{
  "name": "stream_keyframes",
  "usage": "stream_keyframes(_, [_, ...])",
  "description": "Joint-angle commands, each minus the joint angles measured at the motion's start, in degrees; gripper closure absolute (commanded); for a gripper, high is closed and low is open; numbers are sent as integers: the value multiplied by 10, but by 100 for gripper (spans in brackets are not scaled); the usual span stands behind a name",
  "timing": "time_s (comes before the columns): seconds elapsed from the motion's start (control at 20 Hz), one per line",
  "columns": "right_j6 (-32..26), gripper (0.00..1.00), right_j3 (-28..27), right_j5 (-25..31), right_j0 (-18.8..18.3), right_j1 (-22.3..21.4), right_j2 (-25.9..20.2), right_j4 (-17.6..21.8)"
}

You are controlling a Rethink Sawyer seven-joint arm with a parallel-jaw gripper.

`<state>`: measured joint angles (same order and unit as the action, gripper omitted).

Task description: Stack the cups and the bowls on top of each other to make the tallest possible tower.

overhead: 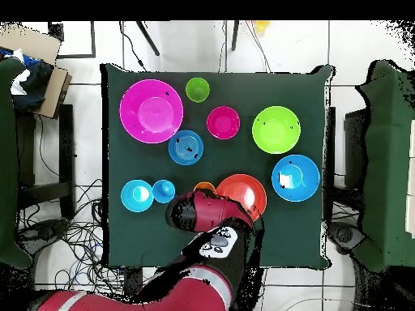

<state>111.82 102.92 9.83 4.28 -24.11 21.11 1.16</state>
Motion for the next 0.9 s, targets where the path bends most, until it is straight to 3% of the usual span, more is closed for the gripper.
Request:
stream_keyframes(0.05, [37, 0, -7, 29, -7, -6, -77, 16])
stream_keyframes(0.9, [44, 0, -7, 42, -5, -7, -75, 8])
